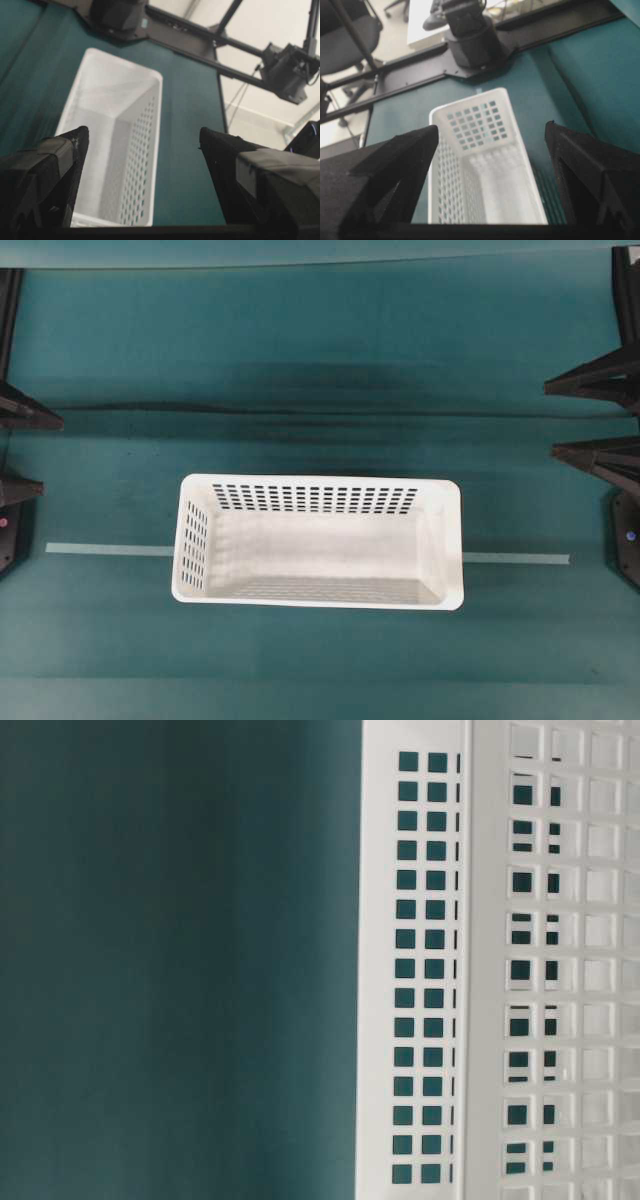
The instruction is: Lift the white basket with both hands.
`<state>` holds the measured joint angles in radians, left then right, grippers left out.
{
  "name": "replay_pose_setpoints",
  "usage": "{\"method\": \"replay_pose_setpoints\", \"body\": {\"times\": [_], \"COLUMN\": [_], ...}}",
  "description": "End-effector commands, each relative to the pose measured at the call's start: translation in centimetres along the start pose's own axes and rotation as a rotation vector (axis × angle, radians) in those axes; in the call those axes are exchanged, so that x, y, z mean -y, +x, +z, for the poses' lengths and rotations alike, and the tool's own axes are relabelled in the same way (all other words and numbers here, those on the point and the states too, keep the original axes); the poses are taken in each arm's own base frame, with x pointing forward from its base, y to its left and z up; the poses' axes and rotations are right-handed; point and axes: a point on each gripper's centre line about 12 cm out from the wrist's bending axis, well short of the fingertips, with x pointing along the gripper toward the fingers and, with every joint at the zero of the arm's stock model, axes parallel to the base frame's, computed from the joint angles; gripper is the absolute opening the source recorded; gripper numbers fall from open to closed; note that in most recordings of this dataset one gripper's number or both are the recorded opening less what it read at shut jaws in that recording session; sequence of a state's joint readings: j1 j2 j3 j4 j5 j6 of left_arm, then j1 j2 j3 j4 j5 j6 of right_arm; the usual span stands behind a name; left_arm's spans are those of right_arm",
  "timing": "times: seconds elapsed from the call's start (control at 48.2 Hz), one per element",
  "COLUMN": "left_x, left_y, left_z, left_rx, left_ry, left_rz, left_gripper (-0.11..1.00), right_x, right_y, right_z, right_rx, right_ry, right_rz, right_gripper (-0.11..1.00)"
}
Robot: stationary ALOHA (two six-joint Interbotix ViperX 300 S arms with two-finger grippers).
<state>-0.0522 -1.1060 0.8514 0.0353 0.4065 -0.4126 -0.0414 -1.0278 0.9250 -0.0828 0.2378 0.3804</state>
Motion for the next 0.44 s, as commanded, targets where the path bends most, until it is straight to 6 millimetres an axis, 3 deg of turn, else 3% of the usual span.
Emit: {"method": "replay_pose_setpoints", "body": {"times": [0.0, 0.415], "left_x": [0.2, 0.1], "left_y": [0.1, 0.2], "left_z": [0.4, 0.2], "left_rx": [0.01, 0.006], "left_ry": [0.004, 0.003], "left_rz": [-0.003, -0.002], "left_gripper": [0.9, 0.9], "right_x": [-0.1, 0.3], "right_y": [0.0, 0.0], "right_z": [0.3, -0.8], "right_rx": [0.012, -0.023], "right_ry": [-0.006, -0.002], "right_rz": [0.002, -0.01], "right_gripper": [0.93, 0.93]}}
